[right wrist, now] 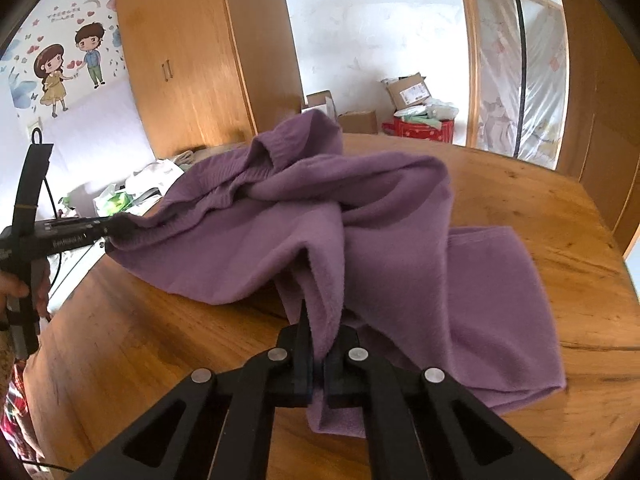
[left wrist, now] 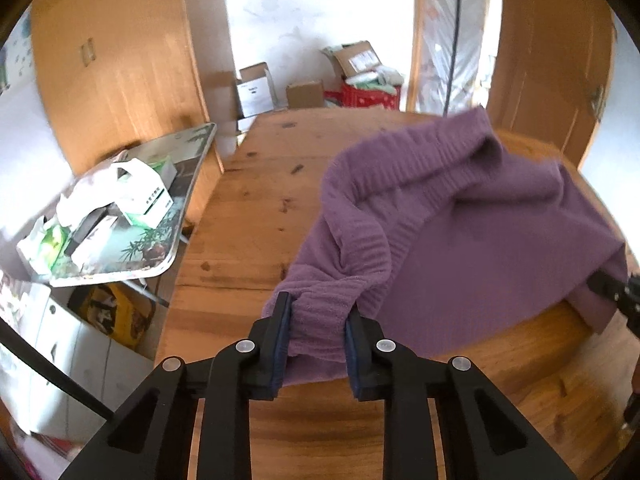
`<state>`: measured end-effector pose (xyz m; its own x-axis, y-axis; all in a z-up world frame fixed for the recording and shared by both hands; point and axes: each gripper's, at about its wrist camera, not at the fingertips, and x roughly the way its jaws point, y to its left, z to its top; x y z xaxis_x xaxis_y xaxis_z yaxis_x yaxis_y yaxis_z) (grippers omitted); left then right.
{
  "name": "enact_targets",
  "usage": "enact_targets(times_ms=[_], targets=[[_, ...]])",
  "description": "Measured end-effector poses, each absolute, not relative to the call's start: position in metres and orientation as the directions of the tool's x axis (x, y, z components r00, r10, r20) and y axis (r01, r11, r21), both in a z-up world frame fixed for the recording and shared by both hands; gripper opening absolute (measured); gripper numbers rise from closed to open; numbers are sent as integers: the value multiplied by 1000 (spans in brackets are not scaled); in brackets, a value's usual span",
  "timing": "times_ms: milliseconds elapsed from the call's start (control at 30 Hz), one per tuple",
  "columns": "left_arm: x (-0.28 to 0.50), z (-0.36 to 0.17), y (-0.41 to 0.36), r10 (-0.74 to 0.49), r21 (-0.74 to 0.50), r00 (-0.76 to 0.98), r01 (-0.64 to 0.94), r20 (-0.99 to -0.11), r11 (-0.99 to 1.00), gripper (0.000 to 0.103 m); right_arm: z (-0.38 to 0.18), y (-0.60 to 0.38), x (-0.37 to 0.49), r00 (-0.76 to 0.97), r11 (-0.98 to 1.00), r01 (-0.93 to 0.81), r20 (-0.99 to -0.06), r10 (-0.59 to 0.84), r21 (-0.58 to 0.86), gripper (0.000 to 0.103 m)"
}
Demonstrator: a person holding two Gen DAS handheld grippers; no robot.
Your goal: Fold clothes
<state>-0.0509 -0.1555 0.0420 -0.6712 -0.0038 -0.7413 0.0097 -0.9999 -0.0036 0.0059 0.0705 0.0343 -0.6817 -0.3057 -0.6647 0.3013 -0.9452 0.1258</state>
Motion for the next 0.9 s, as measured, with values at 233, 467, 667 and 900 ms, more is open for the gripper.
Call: enact_targets(times_ms=[233,467,667,900], targets=[[-36,58,-173,66,-130,-691,41,-720,-991,25,51,90,15,-720,-963,265,-655,-230,48,2],[-10,68,-177,115,-203,-701,43,-704,-978,25,67,106,30,-750,-967,248,-644,-151,-62,2],[19,60,-185,137,-260,-689,77,-712,-962,25,69,111,48,-756,-945,253,-651,-60,-207,2],[61,42,-186,172,-313,-656,103,-735,-944,23,60,128,70,-720,-934,252,-694,-7,-252,2]])
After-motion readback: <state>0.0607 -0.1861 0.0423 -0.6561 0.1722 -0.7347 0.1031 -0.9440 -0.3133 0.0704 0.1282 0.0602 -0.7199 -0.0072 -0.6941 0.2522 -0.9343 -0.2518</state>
